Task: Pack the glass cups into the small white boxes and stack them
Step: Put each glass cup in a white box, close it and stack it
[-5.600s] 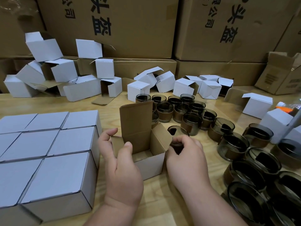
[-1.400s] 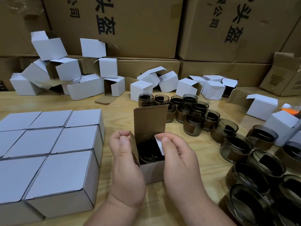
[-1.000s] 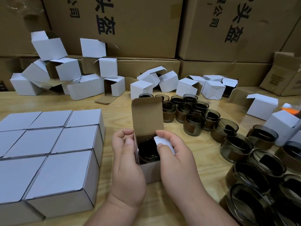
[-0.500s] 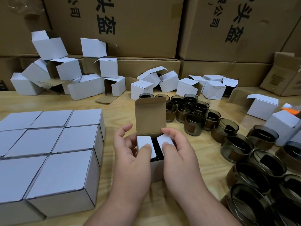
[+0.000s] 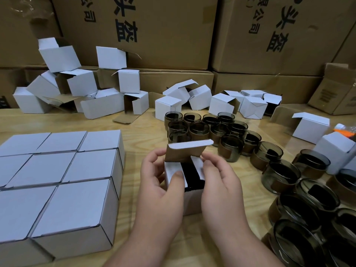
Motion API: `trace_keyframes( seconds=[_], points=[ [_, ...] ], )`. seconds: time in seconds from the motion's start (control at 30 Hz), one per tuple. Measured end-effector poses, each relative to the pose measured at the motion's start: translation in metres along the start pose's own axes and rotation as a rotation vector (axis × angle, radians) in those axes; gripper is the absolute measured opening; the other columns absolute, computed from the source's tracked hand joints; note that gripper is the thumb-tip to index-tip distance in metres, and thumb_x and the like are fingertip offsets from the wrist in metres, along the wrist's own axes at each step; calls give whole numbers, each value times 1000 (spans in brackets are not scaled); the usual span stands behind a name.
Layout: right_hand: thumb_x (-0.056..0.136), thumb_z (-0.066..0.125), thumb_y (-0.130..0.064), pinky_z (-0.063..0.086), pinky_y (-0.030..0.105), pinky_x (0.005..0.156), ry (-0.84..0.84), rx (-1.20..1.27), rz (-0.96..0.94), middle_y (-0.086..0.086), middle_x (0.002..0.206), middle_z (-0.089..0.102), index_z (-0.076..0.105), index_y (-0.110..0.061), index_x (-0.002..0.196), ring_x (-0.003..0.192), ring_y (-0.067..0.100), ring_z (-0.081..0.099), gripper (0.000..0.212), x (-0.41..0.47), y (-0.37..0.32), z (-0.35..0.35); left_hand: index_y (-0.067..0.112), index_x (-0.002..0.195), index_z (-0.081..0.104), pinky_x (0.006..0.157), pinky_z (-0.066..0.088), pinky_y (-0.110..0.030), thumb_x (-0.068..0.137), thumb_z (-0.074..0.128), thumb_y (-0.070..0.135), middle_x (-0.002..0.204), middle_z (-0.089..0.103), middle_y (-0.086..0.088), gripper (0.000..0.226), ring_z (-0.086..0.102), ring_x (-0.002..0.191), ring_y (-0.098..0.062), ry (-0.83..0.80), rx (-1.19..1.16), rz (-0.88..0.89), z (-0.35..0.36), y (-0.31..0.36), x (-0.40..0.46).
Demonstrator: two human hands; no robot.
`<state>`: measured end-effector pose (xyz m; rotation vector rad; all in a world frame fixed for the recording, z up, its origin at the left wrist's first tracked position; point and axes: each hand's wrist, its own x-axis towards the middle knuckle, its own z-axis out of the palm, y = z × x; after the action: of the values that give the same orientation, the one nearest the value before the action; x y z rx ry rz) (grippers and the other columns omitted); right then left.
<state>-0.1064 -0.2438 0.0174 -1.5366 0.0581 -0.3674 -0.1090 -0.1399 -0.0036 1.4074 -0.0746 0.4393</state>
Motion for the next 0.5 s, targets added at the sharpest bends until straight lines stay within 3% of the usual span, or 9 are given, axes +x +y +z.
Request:
trace_keyframes(
  seconds=[0.1, 0.2, 0.3, 0.5],
  points=[
    [104, 50, -25, 44, 3, 68, 28, 75, -52, -22, 90, 74, 73, -25, 95, 87, -9, 66, 24, -1, -3, 0, 57, 107, 56, 74, 53, -15, 83, 59, 23, 108, 69, 19, 42, 68, 97, -6, 28, 10, 35, 1, -1, 1],
    [97, 40, -41, 49, 10, 77, 39, 138, -114, -12, 101, 75, 72, -23, 107, 96, 1, 69, 38, -4, -4, 0, 55, 106, 56, 71, 53, -14, 84, 61, 26, 106, 68, 19, 36, 68, 94, -5, 37, 12, 52, 1, -3, 1],
    [92, 48, -52, 50, 12, 82, 59, 181, -145, -11, 108, 74, 71, -23, 114, 102, 1, 67, 43, -5, -6, 1, 50, 105, 57, 72, 53, -14, 85, 63, 27, 108, 69, 14, 31, 69, 97, -9, 32, 22, 77, 1, -2, 1],
    [89, 54, -41, 48, 10, 75, 93, 153, -153, -15, 101, 74, 71, -23, 106, 94, -1, 67, 30, -3, -7, 2, 48, 109, 57, 83, 55, -24, 83, 73, 40, 114, 70, 14, 32, 69, 108, -11, -23, 4, 82, 0, 1, 0]
  ],
)
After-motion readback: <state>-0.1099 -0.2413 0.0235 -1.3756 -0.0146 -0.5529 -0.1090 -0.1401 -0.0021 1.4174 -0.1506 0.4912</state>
